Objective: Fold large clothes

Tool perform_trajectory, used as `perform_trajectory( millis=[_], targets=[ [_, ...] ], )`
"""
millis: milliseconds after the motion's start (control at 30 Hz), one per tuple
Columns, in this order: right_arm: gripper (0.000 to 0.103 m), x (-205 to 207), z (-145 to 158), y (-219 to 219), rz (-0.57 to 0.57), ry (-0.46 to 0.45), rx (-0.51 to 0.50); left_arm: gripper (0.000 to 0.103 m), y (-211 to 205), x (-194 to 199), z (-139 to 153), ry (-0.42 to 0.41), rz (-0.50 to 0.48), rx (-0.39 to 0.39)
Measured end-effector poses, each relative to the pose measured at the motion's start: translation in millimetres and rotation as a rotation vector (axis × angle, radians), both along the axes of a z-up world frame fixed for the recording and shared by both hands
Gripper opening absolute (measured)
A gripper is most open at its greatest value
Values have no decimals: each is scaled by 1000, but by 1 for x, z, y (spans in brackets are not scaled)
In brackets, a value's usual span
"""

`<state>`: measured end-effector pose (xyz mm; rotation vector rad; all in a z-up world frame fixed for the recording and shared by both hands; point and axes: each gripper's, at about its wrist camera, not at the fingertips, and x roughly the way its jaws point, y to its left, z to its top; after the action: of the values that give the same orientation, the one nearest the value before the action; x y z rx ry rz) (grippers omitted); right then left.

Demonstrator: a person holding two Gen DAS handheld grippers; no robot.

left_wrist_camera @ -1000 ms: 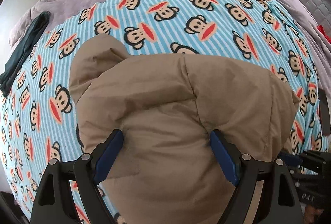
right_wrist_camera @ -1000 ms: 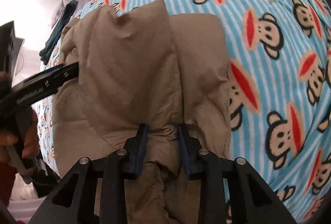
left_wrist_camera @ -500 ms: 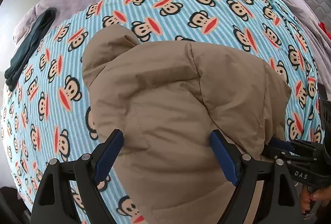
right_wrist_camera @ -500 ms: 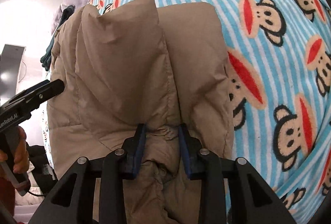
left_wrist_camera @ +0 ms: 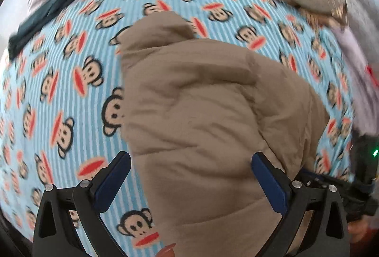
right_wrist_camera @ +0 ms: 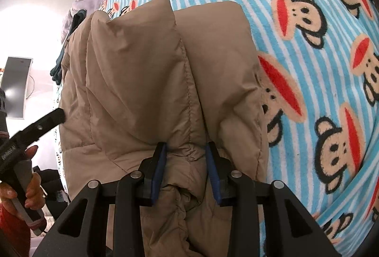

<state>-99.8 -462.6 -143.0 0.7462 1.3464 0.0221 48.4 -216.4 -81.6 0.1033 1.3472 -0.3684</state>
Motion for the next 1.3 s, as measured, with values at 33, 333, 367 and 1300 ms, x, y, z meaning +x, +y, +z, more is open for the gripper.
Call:
perform_trajectory(
  millis=[33,333,367,1300],
  targets=[
    [37,0,0,-1,-1,0,2,102,13,4,-2,8,31,-19],
    [39,5,0,-4,16,28,6,102,51,8,-38,216,44,-218],
    [39,6,1,-4,16,34,5,102,49,5,-38,221,28,-223],
    [103,60,-25,-51,122,20,256,102,70,16,-95,445,37,-496]
  ],
)
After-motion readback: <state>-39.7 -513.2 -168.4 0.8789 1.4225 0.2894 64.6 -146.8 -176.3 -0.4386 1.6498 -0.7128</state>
